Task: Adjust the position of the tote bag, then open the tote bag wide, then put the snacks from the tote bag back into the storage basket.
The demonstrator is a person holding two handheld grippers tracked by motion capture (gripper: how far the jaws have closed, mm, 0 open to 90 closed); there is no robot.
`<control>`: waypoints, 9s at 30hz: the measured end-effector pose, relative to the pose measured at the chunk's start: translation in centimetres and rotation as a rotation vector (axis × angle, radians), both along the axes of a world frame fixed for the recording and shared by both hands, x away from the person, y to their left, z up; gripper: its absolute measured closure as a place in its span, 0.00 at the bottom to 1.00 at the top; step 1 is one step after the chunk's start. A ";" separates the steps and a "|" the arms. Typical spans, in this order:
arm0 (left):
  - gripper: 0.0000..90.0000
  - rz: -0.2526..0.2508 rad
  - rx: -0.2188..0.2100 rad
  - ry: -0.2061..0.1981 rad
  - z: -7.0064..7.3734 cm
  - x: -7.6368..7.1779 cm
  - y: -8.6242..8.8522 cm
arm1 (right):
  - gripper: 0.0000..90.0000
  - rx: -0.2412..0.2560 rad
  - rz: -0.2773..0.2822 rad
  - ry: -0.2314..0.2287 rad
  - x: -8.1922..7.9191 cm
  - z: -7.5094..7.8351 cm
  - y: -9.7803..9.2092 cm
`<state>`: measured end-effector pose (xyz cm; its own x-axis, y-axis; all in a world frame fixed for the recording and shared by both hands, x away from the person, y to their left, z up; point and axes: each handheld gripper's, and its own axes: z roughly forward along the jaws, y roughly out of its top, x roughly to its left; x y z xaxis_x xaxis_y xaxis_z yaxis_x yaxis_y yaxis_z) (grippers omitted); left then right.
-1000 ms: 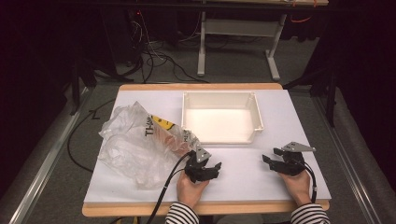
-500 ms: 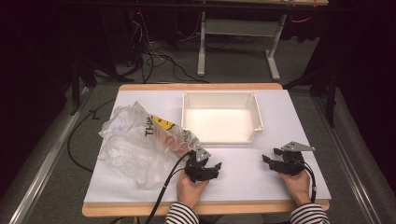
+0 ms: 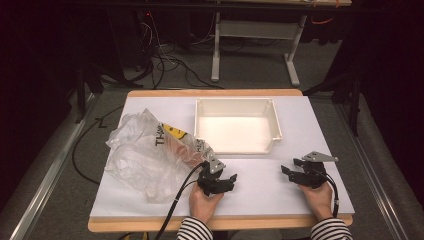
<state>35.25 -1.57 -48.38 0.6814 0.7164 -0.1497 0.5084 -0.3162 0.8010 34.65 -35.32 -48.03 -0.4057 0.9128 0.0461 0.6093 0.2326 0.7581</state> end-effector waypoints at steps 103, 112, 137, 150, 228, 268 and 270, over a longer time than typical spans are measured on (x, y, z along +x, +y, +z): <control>0.18 0.174 0.171 -0.019 3.8 -1.2 9.9 | 0.39 -0.013 0.010 0.020 0.2 -0.1 0.1; 0.20 0.171 0.201 0.030 2.0 -0.5 9.7 | 0.39 -0.014 0.011 0.019 0.2 -0.1 0.1; 0.84 0.017 0.243 0.067 1.3 0.0 8.7 | 0.39 -0.018 0.011 0.019 0.3 -0.1 0.2; 0.97 -0.018 0.219 0.050 1.5 -0.5 8.8 | 0.38 -0.016 0.009 0.018 0.2 -0.1 0.2; 0.98 -0.260 0.110 0.018 3.2 -2.0 -0.4 | 0.42 0.000 -0.011 0.018 0.2 -0.1 -0.1; 0.55 -0.191 0.106 -0.006 5.4 -3.1 -0.9 | 0.39 0.088 0.366 -0.050 -2.2 2.7 6.6; 0.53 -0.169 0.091 -0.004 5.6 -3.2 0.1 | 0.41 0.083 0.396 -0.028 -1.9 2.4 7.6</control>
